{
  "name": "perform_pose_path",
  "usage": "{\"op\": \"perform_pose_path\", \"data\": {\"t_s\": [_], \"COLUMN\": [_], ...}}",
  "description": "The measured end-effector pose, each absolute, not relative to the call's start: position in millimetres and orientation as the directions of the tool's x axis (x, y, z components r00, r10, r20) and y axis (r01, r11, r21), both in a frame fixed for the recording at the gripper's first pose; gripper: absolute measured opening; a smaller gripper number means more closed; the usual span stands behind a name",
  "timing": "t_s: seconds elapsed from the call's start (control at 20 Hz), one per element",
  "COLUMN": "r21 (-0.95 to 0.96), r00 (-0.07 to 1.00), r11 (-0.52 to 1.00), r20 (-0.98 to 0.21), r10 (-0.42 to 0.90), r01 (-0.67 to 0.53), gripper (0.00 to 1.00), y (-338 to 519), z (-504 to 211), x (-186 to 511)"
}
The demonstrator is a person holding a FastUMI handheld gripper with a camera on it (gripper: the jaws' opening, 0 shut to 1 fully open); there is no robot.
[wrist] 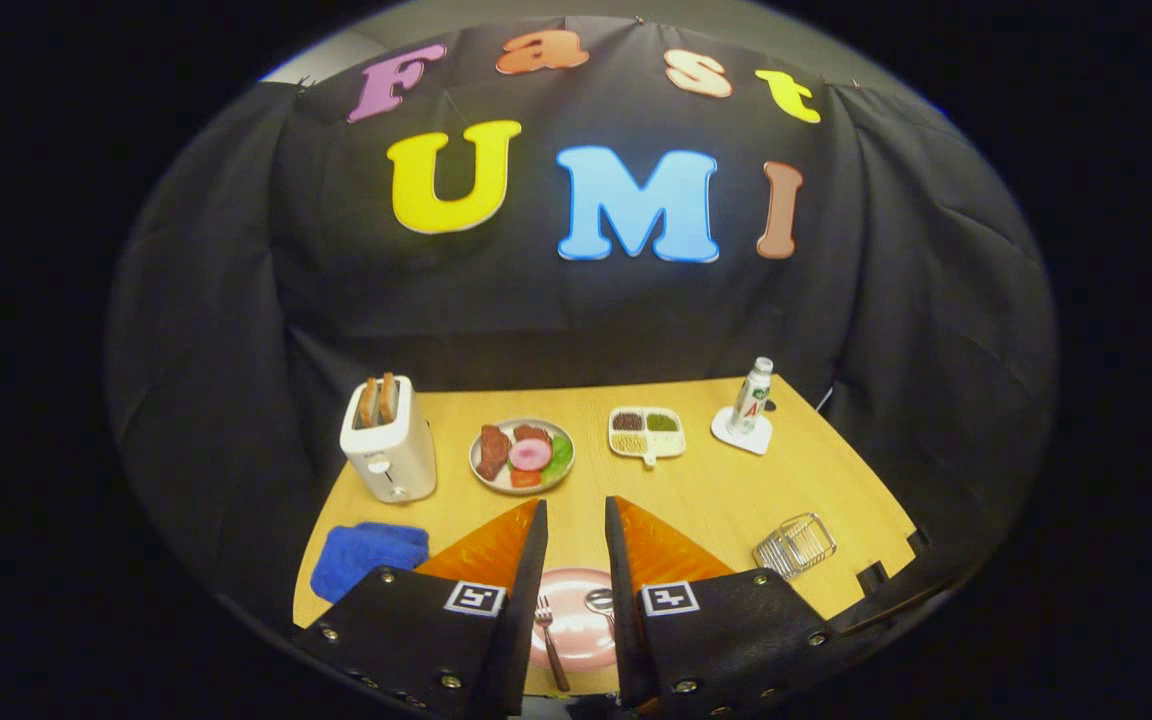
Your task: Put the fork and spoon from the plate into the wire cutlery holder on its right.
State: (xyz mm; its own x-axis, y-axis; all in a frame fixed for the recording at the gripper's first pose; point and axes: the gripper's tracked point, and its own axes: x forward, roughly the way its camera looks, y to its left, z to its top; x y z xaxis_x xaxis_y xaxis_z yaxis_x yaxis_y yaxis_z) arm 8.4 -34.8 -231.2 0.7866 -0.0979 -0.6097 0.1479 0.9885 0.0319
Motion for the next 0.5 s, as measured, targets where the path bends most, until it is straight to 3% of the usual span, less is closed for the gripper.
{"op": "perform_pose_path", "data": {"t_s": [0.3, 0.5], "r21": [-0.062, -0.159], "r00": [0.585, 0.440], "r11": [0.984, 0.981], "r20": [-0.797, -0.877], "r10": [-0.149, -0.192], "r01": [0.167, 0.111], "gripper": [0.35, 0.36], "y": [-50.2, -59.6], "z": [-322.0, -368.8], "x": [-17.1, -32.3]}}
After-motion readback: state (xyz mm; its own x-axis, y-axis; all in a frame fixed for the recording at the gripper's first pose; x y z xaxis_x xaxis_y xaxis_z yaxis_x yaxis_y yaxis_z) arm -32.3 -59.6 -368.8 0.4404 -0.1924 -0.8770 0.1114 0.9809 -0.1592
